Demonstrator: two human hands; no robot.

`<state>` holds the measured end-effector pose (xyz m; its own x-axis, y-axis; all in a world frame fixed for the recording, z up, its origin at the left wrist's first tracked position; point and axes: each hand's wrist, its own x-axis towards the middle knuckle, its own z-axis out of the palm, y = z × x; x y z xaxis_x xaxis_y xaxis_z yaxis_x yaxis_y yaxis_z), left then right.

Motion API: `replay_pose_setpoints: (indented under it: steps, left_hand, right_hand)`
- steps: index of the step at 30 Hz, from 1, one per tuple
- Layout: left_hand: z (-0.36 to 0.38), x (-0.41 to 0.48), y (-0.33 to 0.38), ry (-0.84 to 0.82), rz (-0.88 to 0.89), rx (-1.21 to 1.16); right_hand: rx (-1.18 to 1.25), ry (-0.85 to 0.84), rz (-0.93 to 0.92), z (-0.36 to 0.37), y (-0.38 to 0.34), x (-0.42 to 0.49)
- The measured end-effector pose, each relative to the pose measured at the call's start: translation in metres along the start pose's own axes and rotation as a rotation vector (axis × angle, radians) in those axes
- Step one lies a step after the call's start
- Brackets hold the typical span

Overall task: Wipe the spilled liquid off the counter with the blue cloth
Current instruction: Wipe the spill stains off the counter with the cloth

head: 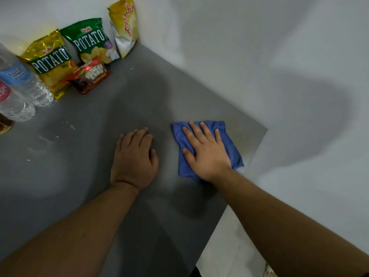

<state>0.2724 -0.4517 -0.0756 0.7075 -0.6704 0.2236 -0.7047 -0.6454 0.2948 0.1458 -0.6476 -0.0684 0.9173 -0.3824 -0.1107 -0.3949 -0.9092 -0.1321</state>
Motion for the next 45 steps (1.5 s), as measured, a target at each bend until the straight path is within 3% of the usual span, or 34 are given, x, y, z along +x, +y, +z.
replay_pose_setpoints:
  steps: [2, 9, 13, 18, 25, 29, 33, 39, 45]
  left_hand:
    - [0.001, 0.0, -0.001, 0.001, 0.0, 0.01]
    - [0.003, 0.0, -0.002, 0.01, 0.013, 0.002]
    - [0.003, -0.001, -0.001, 0.012, 0.012, 0.008]
    - [0.004, -0.002, -0.001, 0.034, 0.026, 0.021]
    - [0.002, -0.001, 0.007, 0.047, 0.13, 0.001]
    - [0.005, -0.007, 0.044, 0.027, 0.235, -0.055]
    - [0.019, 0.0, 0.064, -0.003, 0.158, -0.062]
    - [0.028, 0.007, 0.057, -0.015, 0.119, -0.034]
    - [0.029, 0.005, 0.06, -0.008, 0.11, -0.019]
  right_hand:
    - [0.011, 0.004, 0.042, 0.004, -0.02, 0.001]
    - [0.054, -0.083, -0.179, 0.006, -0.014, -0.097]
    - [0.053, -0.058, -0.087, 0.0, 0.017, -0.085]
    - [0.015, -0.042, 0.036, 0.003, -0.008, -0.048]
    - [0.052, -0.095, -0.234, 0.001, 0.027, -0.098]
    - [0.029, -0.058, -0.128, -0.003, 0.05, -0.077]
    - [0.058, -0.04, -0.018, -0.001, 0.032, -0.069]
    - [0.094, -0.084, -0.268, 0.0, 0.06, -0.119]
    - [0.041, -0.053, -0.02, -0.005, 0.072, -0.072]
